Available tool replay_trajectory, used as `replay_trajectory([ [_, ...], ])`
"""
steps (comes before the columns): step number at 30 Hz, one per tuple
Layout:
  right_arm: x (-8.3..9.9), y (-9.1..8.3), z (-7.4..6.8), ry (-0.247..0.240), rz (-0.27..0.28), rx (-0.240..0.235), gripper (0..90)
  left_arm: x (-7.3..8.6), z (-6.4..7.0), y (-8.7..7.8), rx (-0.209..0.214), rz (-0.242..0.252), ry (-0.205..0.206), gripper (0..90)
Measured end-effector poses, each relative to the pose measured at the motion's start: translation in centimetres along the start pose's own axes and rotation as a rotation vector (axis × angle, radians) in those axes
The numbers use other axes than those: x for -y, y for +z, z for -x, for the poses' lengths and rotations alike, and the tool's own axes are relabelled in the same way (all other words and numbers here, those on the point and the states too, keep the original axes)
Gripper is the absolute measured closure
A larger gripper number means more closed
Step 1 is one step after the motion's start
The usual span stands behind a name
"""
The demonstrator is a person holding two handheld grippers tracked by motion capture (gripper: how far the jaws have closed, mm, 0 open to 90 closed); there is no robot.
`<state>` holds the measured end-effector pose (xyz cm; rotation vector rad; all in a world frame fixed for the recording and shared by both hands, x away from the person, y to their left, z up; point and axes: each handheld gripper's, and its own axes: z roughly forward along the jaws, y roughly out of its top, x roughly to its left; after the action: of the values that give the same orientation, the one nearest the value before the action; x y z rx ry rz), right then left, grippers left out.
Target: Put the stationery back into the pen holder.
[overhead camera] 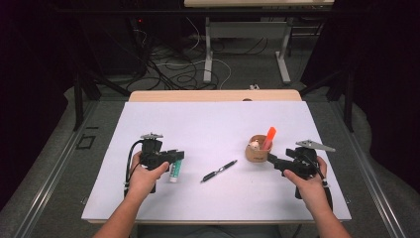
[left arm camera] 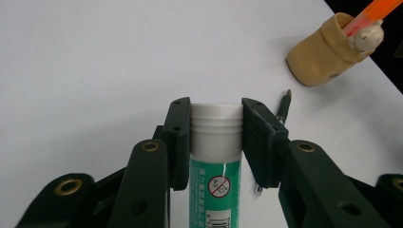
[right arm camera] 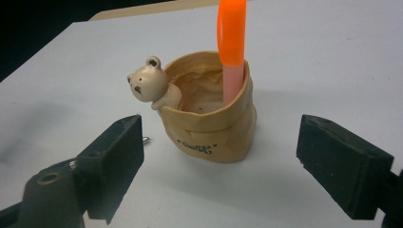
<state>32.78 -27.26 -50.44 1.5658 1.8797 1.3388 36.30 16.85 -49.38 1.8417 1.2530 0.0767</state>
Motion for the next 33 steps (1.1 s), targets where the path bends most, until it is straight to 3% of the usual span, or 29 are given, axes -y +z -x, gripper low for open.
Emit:
replay_trajectory([
  [7,-0.6,-0.9,-0.7,-0.015,0.062,-0.01,17.1,-0.2,1.2,-0.8,0.03,0.073,0.047,65.1],
  [13,-0.7,-0.9,-1.8,-0.006,0.059,-0.073,20.2,-0.3,2.3,-1.3,0.063,0.126,0.05,65.1],
  [22,-0.5,-0.6,-4.9,-0.008,0.003,-0.181,26.7,0.1,3.7,-0.6,0.115,0.104,0.077,65.1],
  [25,-0.2,-0.1,-5.9,0.006,-0.021,-0.255,34.3,0.2,4.2,-0.2,0.124,0.092,0.087,65.1],
  [33,0.3,1.3,-8.2,-0.072,-0.073,-0.315,37.8,0.7,4.8,0.6,0.137,0.082,0.114,65.0],
])
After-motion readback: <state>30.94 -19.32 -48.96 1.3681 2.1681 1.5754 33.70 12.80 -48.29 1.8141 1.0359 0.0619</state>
